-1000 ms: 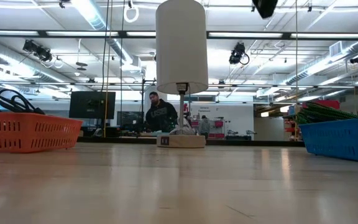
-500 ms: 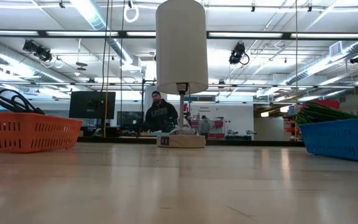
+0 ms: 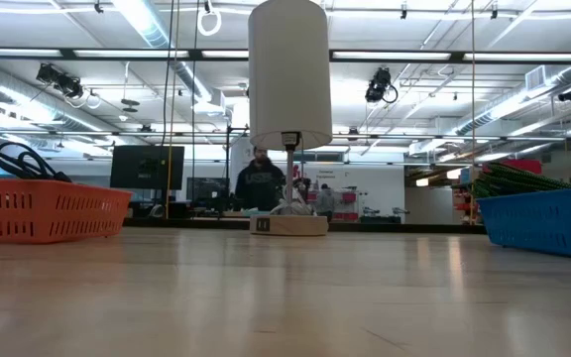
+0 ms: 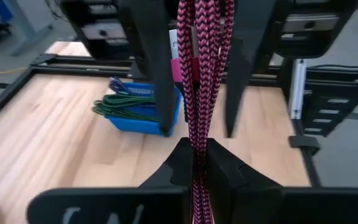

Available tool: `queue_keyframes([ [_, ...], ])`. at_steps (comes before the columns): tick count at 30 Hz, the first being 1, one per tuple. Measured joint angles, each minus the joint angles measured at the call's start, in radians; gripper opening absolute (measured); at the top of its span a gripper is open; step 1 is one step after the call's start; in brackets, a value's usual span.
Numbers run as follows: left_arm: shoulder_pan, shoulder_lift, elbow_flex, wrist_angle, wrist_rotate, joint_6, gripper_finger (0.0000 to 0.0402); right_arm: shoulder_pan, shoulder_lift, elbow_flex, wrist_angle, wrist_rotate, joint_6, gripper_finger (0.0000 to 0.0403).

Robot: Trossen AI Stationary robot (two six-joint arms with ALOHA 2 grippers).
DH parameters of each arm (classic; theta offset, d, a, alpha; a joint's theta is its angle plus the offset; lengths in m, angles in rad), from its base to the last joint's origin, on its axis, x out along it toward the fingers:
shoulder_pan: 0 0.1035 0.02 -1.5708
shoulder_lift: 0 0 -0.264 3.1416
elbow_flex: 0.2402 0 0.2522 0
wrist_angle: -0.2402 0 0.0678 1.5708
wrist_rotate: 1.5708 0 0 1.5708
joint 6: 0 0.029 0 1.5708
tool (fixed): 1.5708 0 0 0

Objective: Pick & Place USB Port
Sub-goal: Put the pink charger cable into the blue bin

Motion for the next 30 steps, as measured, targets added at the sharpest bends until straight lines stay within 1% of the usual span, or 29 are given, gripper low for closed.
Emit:
queue_keyframes([
  [2, 0.002, 0.000, 0.000, 0.005, 0.022, -0.003, 0.0022, 0.000, 0.000, 0.000, 0.007, 0.028, -0.001, 0.0137],
  [4, 0.002, 0.001, 0.000, 0.004, 0.024, -0.006, 0.0022, 0.001, 0.000, 0.000, 0.005, 0.041, -0.003, 0.0122],
  [6, 0.002, 0.001, 0.000, 0.004, 0.024, -0.006, 0.0028, 0.001, 0.000, 0.000, 0.007, 0.043, -0.015, 0.0091],
  [9, 0.002, 0.001, 0.000, 0.003, 0.016, -0.012, 0.0039, 0.001, 0.000, 0.000, 0.008, 0.044, -0.024, 0.0024],
  [10, 0.002, 0.002, 0.000, 0.002, 0.014, -0.013, 0.0042, 0.001, 0.000, 0.000, 0.009, 0.045, -0.024, 0.0016],
  [13, 0.002, 0.002, 0.000, 0.001, 0.012, -0.006, 0.0048, 0.001, 0.000, 0.000, 0.011, 0.055, -0.010, 0.0015],
  [17, 0.004, 0.002, 0.000, -0.007, 0.001, -0.005, 0.0054, 0.001, 0.000, 0.000, -0.002, 0.103, 0.012, 0.0008],
  [21, 0.003, 0.002, 0.000, -0.010, 0.002, 0.027, 0.0055, 0.001, 0.000, 0.000, -0.008, 0.105, 0.013, 0.0008],
  [26, -0.003, -0.004, 0.000, -0.048, -0.037, 0.050, 0.0056, 0.020, -0.015, 0.000, -0.043, 0.125, 0.015, 0.0007],
  [28, -0.008, -0.016, 0.000, -0.085, -0.060, 0.051, 0.0057, 0.034, -0.029, 0.000, -0.063, 0.175, 0.026, 0.0007],
  [30, -0.018, -0.031, 0.000, -0.107, -0.092, 0.044, 0.0057, 0.050, -0.048, 0.000, -0.122, 0.240, 0.049, 0.0007],
])
